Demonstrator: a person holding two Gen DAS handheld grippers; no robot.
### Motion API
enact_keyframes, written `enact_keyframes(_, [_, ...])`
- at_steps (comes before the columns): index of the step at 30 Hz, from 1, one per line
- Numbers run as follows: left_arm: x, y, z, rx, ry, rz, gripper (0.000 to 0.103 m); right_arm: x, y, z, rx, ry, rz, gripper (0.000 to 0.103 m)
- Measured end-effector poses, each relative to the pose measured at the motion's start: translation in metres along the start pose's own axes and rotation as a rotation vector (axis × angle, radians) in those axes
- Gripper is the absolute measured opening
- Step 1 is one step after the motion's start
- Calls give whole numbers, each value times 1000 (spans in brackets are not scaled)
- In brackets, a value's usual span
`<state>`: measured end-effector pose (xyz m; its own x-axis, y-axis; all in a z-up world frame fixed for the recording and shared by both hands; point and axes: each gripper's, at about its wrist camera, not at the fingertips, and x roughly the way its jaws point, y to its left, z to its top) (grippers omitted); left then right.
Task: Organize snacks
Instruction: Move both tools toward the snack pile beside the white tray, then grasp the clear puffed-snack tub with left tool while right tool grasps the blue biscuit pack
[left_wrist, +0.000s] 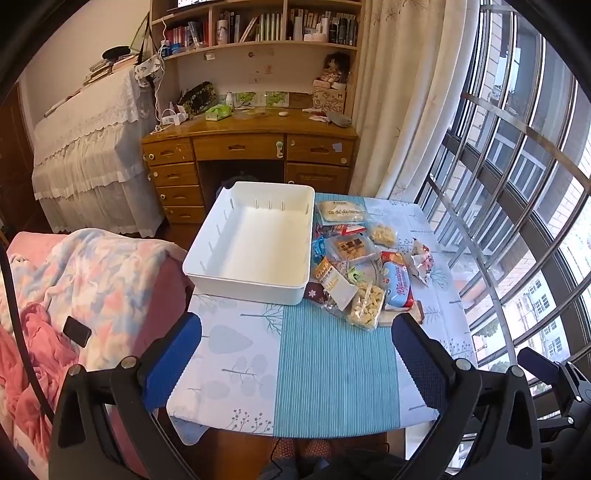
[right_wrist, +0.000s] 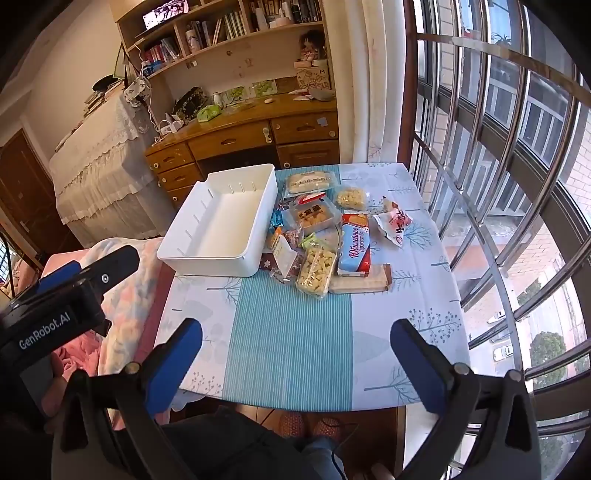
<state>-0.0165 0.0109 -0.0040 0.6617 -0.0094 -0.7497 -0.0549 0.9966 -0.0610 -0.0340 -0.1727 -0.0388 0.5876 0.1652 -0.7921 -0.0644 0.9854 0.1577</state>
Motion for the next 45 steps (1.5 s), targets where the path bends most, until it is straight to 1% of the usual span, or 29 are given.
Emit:
enact_keyframes(3, [-3, 4, -3, 10, 9, 3, 102, -7, 7, -12, 2, -4, -8, 102])
enact_keyframes(4, [-4, 5, -3, 12, 11, 4, 102, -14, 11, -9, 1, -4, -8, 102])
enact_keyframes(8, [-3, 12, -8, 24, 38, 18, 102, -16, 18, -14, 1, -17, -29, 102])
enact_keyframes(10, [-3, 15, -10, 34, 48, 12, 102, -16, 22, -18, 5, -20, -38, 102])
enact_keyframes(17, [0, 22, -17, 72, 64, 1, 102, -23, 31, -30, 27, -69, -102, 102])
enact_keyframes(22, [7, 21, -23, 87, 104, -25, 102, -22, 35, -42, 35, -62, -135, 102])
enact_keyframes(26, [14, 18, -25, 90, 132, -57, 102, -21, 31, -47, 63, -47, -154, 102])
enact_keyframes(28, [19, 17, -26, 86, 141, -60, 102, -19, 28, -48, 71, -45, -169, 102])
enact_keyframes(33, [35, 10, -23, 61, 177, -62, 102, -13, 16, -46, 68, -47, -203, 102])
enact_keyframes(39, [55, -4, -9, 17, 203, -76, 102, 2, -4, -28, 5, -52, -228, 102])
enact_keyframes(42, [65, -16, 0, -1, 205, -77, 102, 10, -16, -18, -27, -55, -219, 102])
enact_keyframes(45, [80, -31, 6, -10, 226, -68, 102, 18, -29, -6, -60, -53, -199, 102])
